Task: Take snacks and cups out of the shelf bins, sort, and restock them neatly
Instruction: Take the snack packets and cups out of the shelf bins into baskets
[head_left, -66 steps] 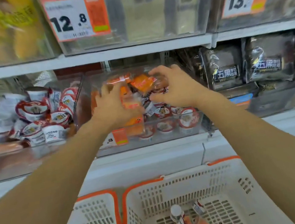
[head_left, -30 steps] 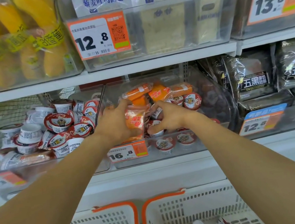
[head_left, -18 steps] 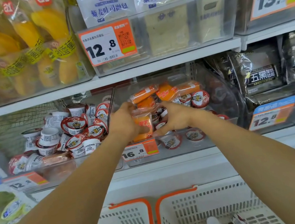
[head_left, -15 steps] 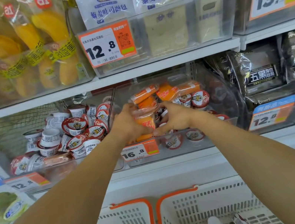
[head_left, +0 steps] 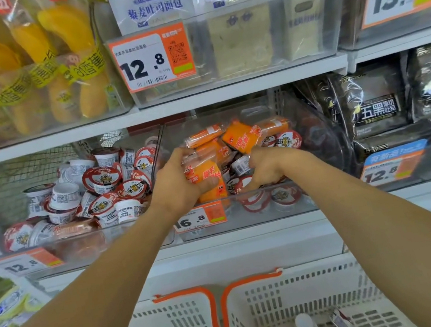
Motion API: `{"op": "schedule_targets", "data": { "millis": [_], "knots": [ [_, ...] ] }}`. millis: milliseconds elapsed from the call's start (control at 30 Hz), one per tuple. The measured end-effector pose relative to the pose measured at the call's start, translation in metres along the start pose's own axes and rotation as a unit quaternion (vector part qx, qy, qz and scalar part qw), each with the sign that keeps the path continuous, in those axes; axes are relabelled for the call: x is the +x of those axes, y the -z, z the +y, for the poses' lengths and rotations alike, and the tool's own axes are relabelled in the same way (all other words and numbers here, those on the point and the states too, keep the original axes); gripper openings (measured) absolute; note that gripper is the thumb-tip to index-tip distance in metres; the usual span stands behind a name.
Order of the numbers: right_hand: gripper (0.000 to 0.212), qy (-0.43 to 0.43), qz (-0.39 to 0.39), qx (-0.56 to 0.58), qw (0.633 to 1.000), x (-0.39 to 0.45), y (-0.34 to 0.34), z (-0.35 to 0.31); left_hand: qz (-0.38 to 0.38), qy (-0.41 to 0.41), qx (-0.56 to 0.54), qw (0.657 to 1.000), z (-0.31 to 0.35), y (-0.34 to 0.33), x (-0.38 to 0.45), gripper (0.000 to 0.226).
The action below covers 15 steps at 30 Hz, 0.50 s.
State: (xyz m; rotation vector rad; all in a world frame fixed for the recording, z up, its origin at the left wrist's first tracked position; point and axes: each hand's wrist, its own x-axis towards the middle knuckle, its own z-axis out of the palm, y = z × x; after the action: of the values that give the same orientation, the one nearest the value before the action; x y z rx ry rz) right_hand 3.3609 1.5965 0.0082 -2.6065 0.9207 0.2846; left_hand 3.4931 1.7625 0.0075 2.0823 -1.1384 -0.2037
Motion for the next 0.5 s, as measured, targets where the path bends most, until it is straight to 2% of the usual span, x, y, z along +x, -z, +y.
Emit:
{"op": "schedule_targets", "data": {
  "millis": [100,200,300,500],
  "knots": [
    [0.055,-0.011,-0.064,-0.029,0.997,-0.003,-0.001,-0.002,0.006,-0.008,-0.01,1.0,-0.001,0.001,-0.003,0.074],
    [0.049,-0.026,-0.119,-0.026,0.992,-0.007,0.0,-0.001,0.002,-0.008,-0.02,1.0,-0.003,0.001,-0.006,0.076],
    [0.077,-0.03,-0.105,0.017,0.994,-0.01,-0.001,0.0,-0.004,-0.012,-0.034,0.999,-0.006,-0.001,-0.007,0.077],
    [0.082,-0.016,-0.095,0.182,0.979,-0.005,-0.004,0.011,0.015,-0.02,-0.066,0.997,-0.009,-0.002,-0.009,0.076]
  ]
}}
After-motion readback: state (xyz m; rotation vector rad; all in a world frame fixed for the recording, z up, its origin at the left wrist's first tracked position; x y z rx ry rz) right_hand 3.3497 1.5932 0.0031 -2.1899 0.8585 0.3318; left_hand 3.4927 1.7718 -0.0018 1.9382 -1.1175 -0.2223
